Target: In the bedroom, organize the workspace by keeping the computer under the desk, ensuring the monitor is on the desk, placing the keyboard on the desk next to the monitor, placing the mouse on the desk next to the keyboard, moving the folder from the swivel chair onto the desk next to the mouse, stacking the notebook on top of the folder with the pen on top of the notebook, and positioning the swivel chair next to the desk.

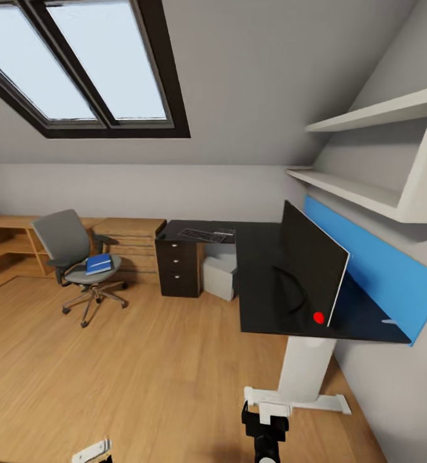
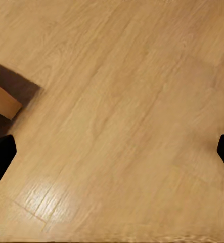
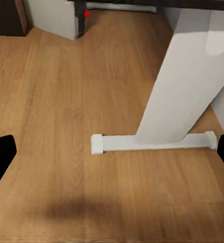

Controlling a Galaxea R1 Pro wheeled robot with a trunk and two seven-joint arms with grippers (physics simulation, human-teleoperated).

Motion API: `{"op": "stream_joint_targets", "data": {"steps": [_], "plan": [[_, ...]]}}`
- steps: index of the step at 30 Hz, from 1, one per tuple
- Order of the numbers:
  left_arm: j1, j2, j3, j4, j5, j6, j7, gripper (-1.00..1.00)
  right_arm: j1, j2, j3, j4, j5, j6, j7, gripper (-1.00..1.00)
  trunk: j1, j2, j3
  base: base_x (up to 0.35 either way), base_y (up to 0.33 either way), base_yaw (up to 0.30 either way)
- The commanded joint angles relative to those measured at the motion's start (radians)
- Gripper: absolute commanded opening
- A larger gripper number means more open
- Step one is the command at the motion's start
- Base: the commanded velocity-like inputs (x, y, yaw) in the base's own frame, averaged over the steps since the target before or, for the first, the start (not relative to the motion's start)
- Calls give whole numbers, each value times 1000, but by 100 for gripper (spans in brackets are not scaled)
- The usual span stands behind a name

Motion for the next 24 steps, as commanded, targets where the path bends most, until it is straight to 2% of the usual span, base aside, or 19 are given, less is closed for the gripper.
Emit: {"op": "stream_joint_targets", "data": {"steps": [1,4,6,8,9,24], "plan": [[-1,1,1,13,-2,-15,-11,100,3,0,10,5,-7,-4,5,100,1,-1,-2,241,260,0],[-1,0,0,52,-73,-32,-25,100,12,0,11,14,-6,-3,77,100,1,-1,-2,241,261,0],[-1,-1,1,67,-105,-35,-26,100,14,0,10,27,-6,-3,118,100,1,-1,-2,239,265,0],[-1,-1,1,74,-117,-37,-27,100,15,0,10,43,-5,-3,143,100,1,-1,-2,236,268,0],[-1,-1,1,81,-132,-38,-28,100,16,0,9,77,-4,-6,181,100,1,-1,-2,230,272,0],[-1,-1,4,86,-138,-36,-25,100,16,0,10,96,-3,-7,202,100,1,-1,-2,215,282,-24]]}}
